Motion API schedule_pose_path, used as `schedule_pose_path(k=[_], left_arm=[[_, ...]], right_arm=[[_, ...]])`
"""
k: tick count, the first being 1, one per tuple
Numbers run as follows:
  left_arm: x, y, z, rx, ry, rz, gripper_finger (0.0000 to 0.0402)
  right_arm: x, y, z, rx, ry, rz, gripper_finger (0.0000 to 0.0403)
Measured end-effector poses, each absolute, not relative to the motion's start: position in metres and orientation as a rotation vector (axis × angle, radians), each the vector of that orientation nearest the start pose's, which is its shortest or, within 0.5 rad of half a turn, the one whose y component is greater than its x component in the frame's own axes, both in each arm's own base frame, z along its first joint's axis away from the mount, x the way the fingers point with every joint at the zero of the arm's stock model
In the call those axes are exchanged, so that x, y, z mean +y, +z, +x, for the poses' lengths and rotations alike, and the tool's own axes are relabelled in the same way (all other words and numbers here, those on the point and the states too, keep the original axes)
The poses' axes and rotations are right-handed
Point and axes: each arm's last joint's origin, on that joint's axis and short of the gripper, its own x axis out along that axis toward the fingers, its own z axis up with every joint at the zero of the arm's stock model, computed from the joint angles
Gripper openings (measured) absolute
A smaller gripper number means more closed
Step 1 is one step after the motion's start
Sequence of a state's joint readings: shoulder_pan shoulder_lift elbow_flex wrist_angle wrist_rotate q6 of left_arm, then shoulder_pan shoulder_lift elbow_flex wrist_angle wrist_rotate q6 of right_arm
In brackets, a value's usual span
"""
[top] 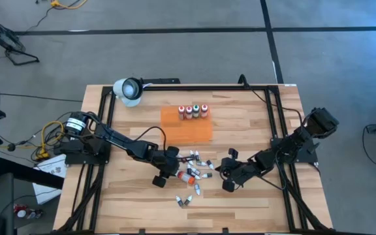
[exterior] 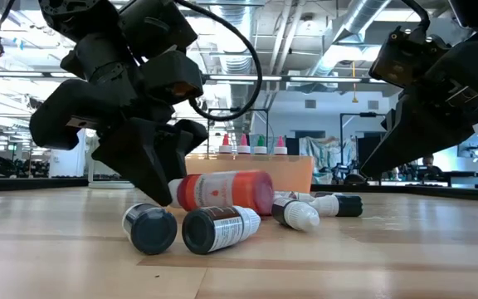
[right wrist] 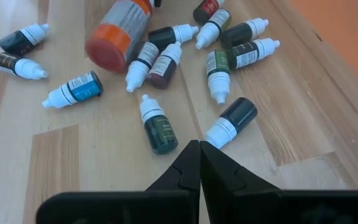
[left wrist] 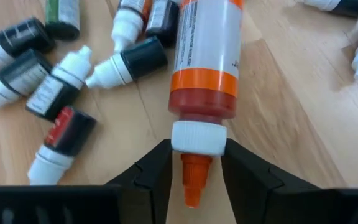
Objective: Pick & Place food coloring
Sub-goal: Put the big orange food coloring bottle into the orange bin
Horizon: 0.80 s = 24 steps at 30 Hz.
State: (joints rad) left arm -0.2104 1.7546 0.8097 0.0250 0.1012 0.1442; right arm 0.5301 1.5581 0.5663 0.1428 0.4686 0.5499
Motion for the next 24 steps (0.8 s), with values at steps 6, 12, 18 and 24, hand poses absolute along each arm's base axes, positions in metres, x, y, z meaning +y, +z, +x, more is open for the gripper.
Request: schedule_pose_path(k=[6, 12, 18, 24], left_arm=[[-0.069, 0.127, 0.308, 1.047, -0.347, 0.162, 0.0122], [-0.072, 0.139, 0.306, 1.165, -0.349, 0.178, 0.0116], [-0.075, 0.167, 0.300, 1.244, -0.288, 0.248, 0.0117], [-0.074, 0.198, 0.285, 1.344, -0.136, 0.360, 0.0113]], right_arm=[[0.122, 0.125, 0.233, 0.729, -0.145, 0.118, 0.0001], [0.122, 0.125, 0.233, 0.730, -0.145, 0.117, 0.0001], [0.122, 0.125, 0.233, 0.730, -0.145, 0.117, 0.0001], [0.121, 0.125, 0.233, 0.731, -0.145, 0.117, 0.0001]])
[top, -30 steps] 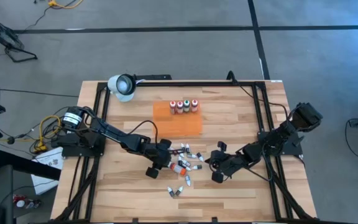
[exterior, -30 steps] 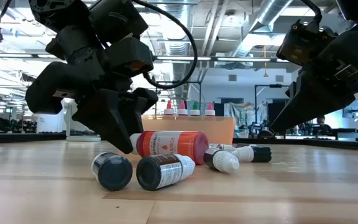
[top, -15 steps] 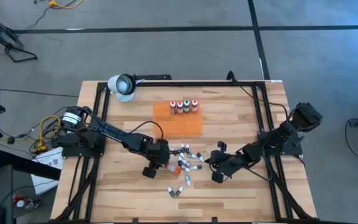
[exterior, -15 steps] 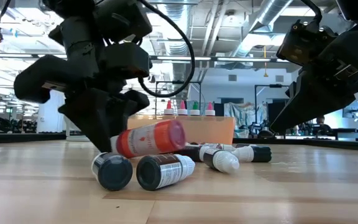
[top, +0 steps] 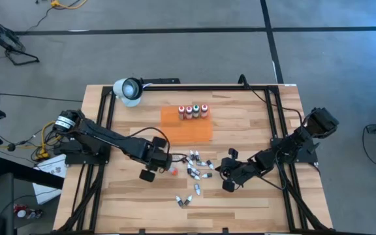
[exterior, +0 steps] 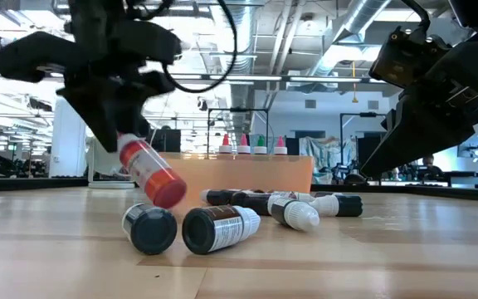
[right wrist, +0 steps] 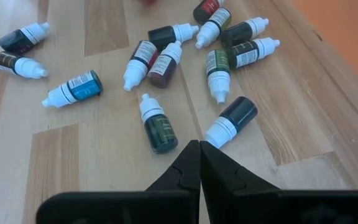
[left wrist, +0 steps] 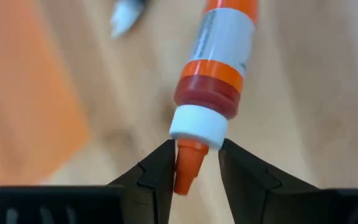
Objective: Pick & Place food coloring
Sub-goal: Put the big orange food coloring bottle into the orange bin
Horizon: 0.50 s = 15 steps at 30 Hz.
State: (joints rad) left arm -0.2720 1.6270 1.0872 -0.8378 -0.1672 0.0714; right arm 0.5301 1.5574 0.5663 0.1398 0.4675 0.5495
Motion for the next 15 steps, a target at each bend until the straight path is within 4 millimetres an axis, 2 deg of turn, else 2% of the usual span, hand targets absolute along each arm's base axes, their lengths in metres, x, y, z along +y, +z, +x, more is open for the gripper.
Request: schedule_pose_path(k=[9, 15], left_arm=[[-0.070, 0.224, 0.257, 1.585, 0.105, 0.511, 0.0113], [-0.071, 0.224, 0.259, 1.565, 0.109, 0.483, 0.0113]], right_arm=[[0.122, 0.125, 0.233, 0.728, -0.145, 0.118, 0.0001], [0.122, 0.125, 0.233, 0.728, -0.145, 0.119, 0.0001]])
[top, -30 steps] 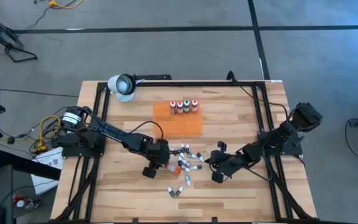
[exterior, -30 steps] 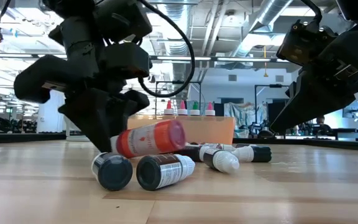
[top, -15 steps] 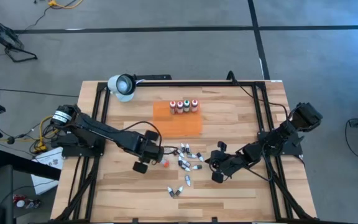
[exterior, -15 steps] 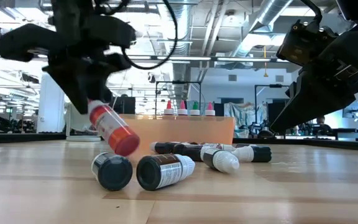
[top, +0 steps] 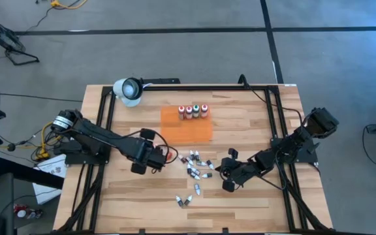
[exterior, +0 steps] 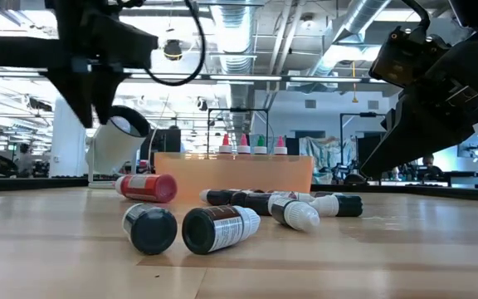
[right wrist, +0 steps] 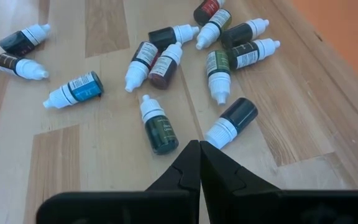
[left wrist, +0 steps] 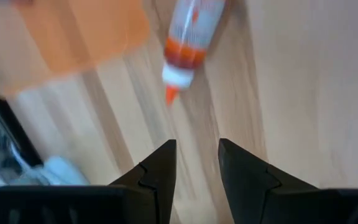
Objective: Pick & Place food coloring
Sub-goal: Put the big orange food coloring bottle into the orange bin
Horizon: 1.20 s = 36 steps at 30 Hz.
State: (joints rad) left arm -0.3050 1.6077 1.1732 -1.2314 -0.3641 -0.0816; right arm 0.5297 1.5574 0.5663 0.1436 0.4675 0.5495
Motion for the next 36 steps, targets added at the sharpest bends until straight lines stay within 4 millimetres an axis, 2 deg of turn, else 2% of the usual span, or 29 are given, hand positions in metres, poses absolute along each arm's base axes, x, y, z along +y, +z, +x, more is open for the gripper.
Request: schedule_pose_path(k=[7, 12, 21, 36], left_arm=[[-0.064, 0.226, 0.276, 1.424, 0.041, 0.489, 0.0114], [-0.049, 0.219, 0.280, 1.435, 0.007, 0.425, 0.0115], [-0.021, 0.185, 0.262, 1.507, -0.005, 0.315, 0.0142], [-0.008, 0.167, 0.257, 1.434, -0.055, 0.314, 0.0188]], right_arm=[[0.122, 0.125, 0.233, 0.733, -0.134, 0.123, 0.0001], [0.123, 0.125, 0.233, 0.746, -0.110, 0.133, 0.0001], [0.125, 0.125, 0.232, 0.751, -0.094, 0.130, 0.0001], [0.124, 0.126, 0.234, 0.737, -0.093, 0.135, 0.0001]])
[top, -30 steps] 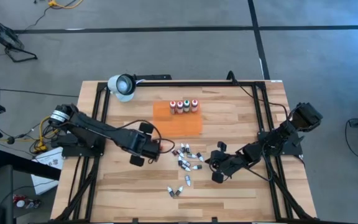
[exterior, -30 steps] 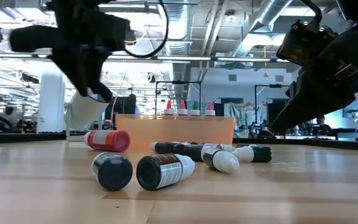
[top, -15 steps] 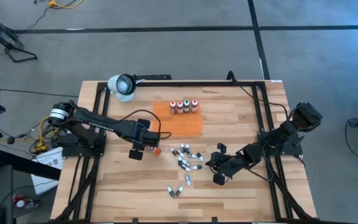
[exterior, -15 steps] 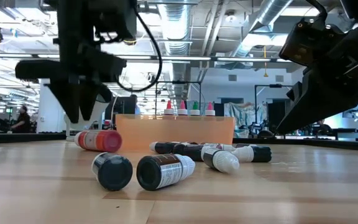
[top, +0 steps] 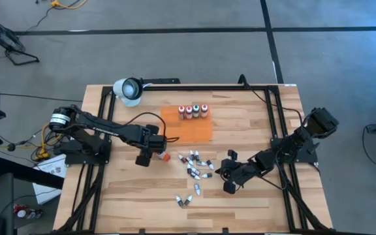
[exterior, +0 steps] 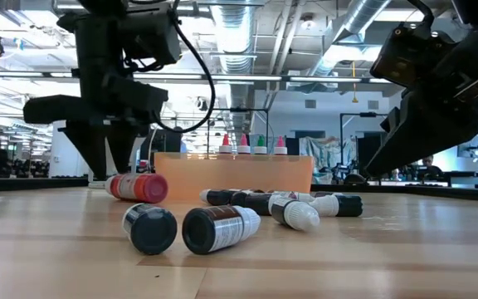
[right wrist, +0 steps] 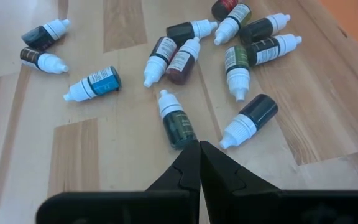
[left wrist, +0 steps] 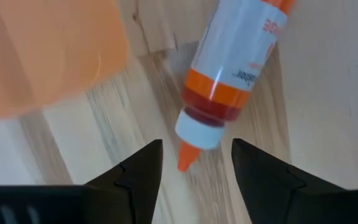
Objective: Pick & Place food coloring
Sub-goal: Put the big orange food coloring bottle into the orange bin
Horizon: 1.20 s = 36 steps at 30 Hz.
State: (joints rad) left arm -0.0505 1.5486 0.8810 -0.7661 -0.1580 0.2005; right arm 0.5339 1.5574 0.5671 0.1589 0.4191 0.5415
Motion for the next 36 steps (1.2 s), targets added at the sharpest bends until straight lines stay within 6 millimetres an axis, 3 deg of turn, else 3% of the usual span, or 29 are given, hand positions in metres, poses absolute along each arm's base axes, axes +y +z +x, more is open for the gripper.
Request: schedule_pose_path(k=[13, 36], left_arm=[[-0.009, 0.152, 0.253, 1.397, -0.094, 0.327, 0.0193], [-0.012, 0.153, 0.259, 1.321, -0.156, 0.233, 0.0193]], right_arm=[[0.125, 0.126, 0.234, 0.731, -0.093, 0.138, 0.0001], [0.125, 0.127, 0.234, 0.724, -0.098, 0.138, 0.0001]])
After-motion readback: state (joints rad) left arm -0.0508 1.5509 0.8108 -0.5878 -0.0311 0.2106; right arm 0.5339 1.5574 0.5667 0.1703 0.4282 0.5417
